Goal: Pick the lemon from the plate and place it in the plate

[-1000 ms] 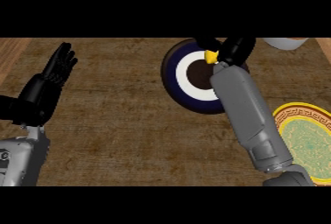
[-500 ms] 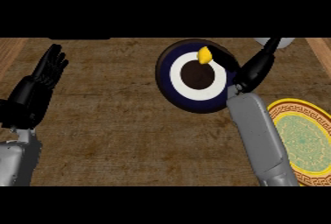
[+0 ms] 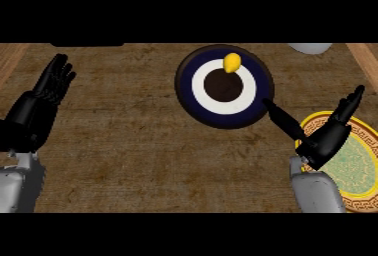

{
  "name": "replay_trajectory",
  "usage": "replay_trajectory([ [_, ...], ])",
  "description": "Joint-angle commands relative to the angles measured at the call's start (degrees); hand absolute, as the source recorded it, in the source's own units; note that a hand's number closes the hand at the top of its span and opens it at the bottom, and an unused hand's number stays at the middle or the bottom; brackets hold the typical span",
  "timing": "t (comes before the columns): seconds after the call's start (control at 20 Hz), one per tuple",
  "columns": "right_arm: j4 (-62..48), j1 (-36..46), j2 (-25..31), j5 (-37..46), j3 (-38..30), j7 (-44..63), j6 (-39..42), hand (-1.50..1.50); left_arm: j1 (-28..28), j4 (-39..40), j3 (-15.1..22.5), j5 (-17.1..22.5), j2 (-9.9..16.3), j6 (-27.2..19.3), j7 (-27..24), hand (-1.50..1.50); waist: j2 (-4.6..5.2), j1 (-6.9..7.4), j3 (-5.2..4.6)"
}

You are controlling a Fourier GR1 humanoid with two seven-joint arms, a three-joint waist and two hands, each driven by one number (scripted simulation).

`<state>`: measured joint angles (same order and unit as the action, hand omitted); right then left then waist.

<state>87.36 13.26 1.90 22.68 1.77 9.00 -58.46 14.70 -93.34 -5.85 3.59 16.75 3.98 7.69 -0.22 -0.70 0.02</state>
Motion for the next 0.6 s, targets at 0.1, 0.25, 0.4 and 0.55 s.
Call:
replay_trajectory([
  [0.1, 15.5, -17.2, 2.0, -3.6, 3.1, -3.4, 4.0, -1.5, 3.5, 4.5, 0.4, -2.7, -1.0, -0.9, -1.6, 0.0, 0.11, -0.3, -0.02],
  [0.25, 16.7, -22.9, 1.5, -10.0, 2.4, -11.7, 4.9, -1.5, 1.5, -0.1, -0.3, -1.5, -0.3, 0.4, 0.9, 0.0, 0.11, 0.21, 0.01],
  [0.4, 16.2, -23.8, 3.1, -7.7, 0.8, -10.8, 6.1, -1.5, -0.1, -0.9, -1.2, -0.7, -0.6, 1.7, 0.4, 0.0, 0.15, 0.48, -0.01],
  [0.55, 21.4, -32.1, 2.0, -8.5, 1.5, -14.5, 5.2, -1.5, -0.5, 0.1, 0.2, -2.1, -2.5, 0.4, -1.5, 0.0, 0.11, 0.28, -0.02],
])
